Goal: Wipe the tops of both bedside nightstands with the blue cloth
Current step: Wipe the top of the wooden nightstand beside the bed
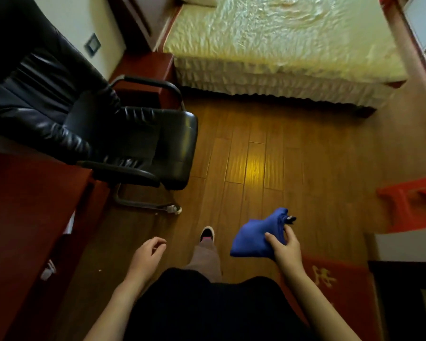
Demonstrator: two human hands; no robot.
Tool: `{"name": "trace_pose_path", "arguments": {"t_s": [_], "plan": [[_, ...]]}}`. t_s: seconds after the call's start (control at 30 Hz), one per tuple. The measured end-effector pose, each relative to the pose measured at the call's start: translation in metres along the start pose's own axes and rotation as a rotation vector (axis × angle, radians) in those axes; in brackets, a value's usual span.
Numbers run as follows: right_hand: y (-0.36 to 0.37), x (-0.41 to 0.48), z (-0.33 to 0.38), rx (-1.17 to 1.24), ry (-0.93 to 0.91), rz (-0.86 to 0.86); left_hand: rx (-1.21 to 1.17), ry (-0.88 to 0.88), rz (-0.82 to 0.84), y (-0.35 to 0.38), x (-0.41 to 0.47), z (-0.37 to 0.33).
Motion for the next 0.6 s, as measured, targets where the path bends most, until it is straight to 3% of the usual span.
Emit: {"name": "trace_pose_path", "arguments": {"t_s": [0.27,0.6], "plan": [[0.034,0.16,0.069,0.035,-0.067,0.042,-0.048,-0.03,-0.019,-0.018,0.117,-0.081],[-0.014,0.338,0.169,0.004,-0.033,-0.118,-0.035,0.176,0.029,-0.046,0.27,-0.344]]}}
Point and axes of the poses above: each hand's wrist, its own x-axis towards the middle knuckle, its own y-axis out of the palm, z = x × y, the point moved 7 cm from there along x, towards the middle knuckle, and after that the axes turned 8 degrees about -y, right-handed, at the moved point
